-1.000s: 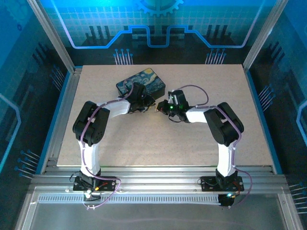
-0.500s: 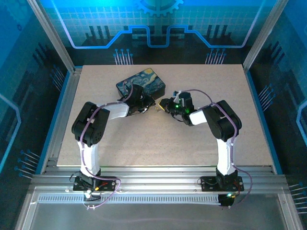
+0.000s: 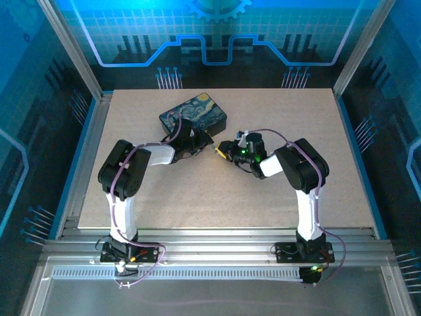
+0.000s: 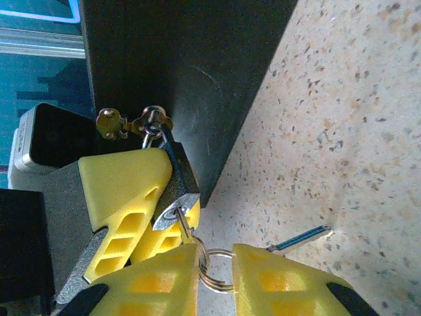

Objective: Unlock the padlock with the key

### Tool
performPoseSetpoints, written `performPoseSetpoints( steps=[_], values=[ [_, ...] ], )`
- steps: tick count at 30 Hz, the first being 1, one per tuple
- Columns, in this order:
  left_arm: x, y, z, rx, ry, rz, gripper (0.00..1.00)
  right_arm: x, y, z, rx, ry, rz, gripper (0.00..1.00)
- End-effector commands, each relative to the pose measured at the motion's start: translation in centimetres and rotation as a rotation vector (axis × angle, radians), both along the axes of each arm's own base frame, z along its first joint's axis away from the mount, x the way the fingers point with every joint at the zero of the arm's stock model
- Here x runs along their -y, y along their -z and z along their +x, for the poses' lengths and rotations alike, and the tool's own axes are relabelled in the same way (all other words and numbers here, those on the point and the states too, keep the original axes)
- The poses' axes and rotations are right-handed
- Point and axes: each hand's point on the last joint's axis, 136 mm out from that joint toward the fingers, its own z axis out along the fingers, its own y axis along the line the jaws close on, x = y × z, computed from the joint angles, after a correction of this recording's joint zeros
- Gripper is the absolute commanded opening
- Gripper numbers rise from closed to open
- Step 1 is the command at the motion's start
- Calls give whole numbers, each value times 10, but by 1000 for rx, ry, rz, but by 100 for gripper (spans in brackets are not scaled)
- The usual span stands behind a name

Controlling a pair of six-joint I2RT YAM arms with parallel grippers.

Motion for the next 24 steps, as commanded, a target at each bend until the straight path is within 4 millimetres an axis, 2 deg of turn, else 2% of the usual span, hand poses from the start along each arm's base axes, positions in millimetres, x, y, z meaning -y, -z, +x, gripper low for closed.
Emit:
performPoseSetpoints(
  steps=[1, 5, 9, 12, 16, 20, 24],
  values=[
    [-15, 103, -82, -523, -34, -35, 0, -10, -5, -1, 26, -25, 46, 23],
    [-15, 102, -82, -523, -36, -44, 0, -12, 0, 0, 17, -24, 39, 24],
    [-14, 103, -83, -525, -34, -50, 0, -19, -3, 3, 27, -27, 79, 22],
    [-14, 102, -83, -523, -33, -58, 0, -24, -8, 5, 34, -35, 113, 18],
    [-14, 102, -83, -522, -30, -62, 0, -28, -12, 4, 41, -40, 148, 6],
    [-16, 101, -84, -519, -32, -67, 0, -28, -15, 2, 40, -35, 169, 1],
    [-14, 98, -83, -507, -19, -76, 0, -24, -13, 3, 30, -5, 166, 0]
  ],
)
